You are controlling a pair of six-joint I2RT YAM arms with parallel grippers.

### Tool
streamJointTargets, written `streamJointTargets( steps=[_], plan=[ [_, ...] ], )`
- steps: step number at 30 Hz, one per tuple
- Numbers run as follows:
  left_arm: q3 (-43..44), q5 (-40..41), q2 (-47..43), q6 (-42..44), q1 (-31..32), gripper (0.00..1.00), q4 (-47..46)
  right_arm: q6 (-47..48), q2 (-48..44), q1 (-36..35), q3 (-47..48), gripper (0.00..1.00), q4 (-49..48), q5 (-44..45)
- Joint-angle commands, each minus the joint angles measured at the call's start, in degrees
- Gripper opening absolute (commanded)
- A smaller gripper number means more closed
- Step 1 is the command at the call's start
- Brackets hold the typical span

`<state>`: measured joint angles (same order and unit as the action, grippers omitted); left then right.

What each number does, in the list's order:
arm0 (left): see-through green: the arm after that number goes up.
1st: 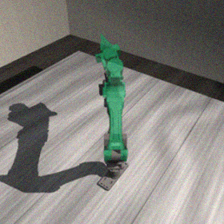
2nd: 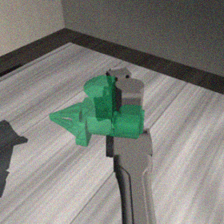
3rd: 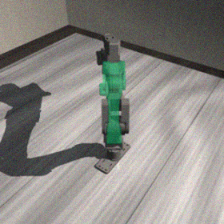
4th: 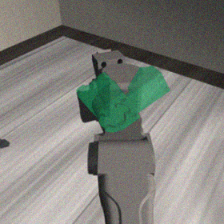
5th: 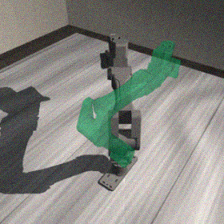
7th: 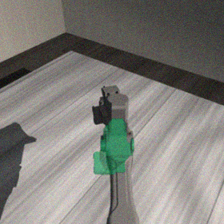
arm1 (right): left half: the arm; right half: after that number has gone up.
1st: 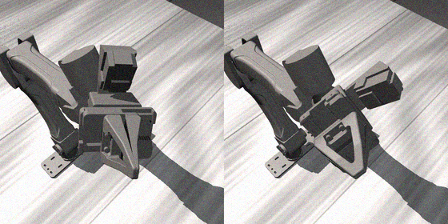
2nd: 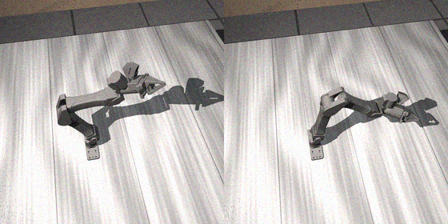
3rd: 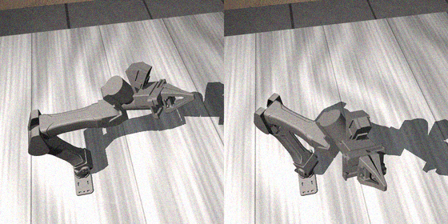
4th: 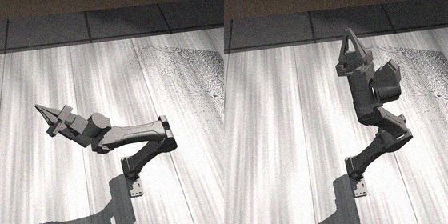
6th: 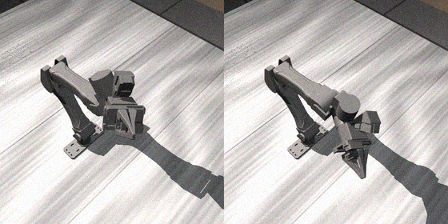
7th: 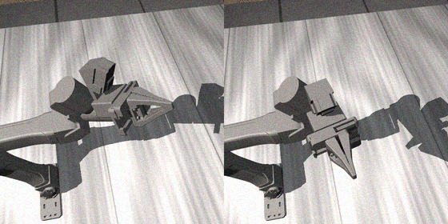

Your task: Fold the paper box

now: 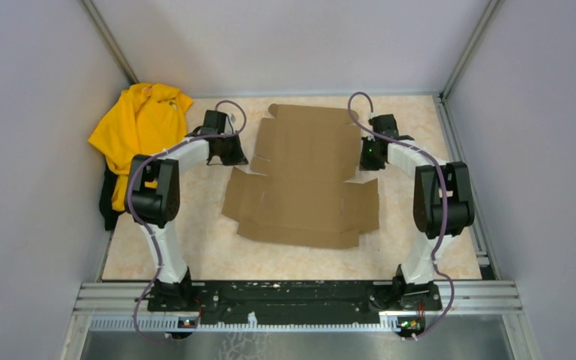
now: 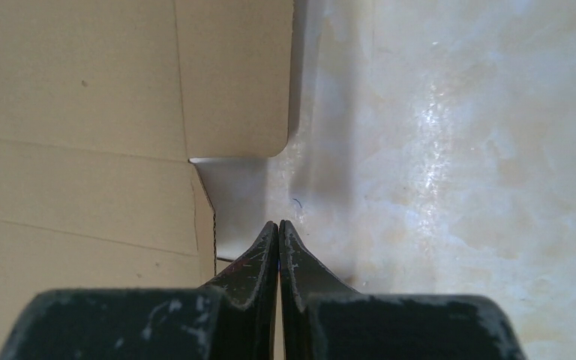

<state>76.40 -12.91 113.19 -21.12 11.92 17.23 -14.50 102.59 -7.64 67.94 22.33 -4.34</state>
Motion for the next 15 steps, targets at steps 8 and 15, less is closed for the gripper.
streamJointTargets(
  steps=[8, 15],
  plan=[
    [2.6, -5.2, 0.1, 0.0, 3.5, 0.00, -4.1, 0.1, 1.3, -0.7, 2.6, 0.00, -3.1, -7.6],
    [2.8, -5.7, -0.4, -0.5, 4.9, 0.00, -4.0, -0.3, 1.2, -1.5, 3.7, 0.00, -2.7, -8.4]
  ],
)
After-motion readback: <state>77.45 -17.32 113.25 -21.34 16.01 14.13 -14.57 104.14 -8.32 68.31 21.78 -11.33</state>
